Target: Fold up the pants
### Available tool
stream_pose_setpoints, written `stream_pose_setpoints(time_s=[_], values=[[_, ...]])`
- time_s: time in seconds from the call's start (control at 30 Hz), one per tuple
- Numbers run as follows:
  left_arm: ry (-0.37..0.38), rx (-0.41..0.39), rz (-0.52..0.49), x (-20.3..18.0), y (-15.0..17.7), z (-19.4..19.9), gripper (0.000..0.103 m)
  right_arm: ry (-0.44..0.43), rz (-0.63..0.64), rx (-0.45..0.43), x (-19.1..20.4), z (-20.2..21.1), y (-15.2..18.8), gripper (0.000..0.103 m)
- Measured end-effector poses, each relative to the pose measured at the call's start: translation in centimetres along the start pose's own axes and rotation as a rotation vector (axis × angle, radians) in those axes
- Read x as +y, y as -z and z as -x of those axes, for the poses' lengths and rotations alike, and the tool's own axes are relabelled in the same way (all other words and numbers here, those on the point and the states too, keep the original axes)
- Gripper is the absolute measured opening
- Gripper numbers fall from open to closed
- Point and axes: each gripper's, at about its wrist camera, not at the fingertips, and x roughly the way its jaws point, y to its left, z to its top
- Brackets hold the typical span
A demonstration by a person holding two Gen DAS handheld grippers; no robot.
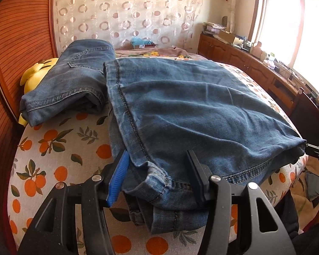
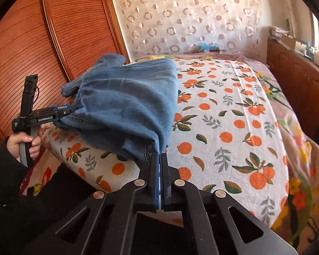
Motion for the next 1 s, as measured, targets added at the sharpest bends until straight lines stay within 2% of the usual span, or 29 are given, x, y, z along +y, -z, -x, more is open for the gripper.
stream_pose_setpoints(time_s=[0.33,0.67,0.73,0.9,1.0], values=[[0.015,-0.035,0.005,-0.2,0.7,2.5,0.056,0.011,-0.002,0.023,-0.7,0.0,0.0,0.0],[0.039,-0.055,0.041,0.3,1.9,3.2,0.055,0.031,0.016,-0.046,-0.3,0.7,-1.9,0.008],[0.052,-0.052,0.05,0.5,1.9,3.1,0.042,0.018,0.016,-0.062,0.2,-0.1,-2.5,0.009],[0.072,-0.075,0.042,0.4,2.0,3.5,0.024,-0.007,0.037,-0.049,1.8,-3.1,-3.6,0.022],[0.084,-0.109,0.042,0.4,2.1,4.4,0.016,-0.007,0.047,-0.01,2.2,-5.1,-3.6,0.023]])
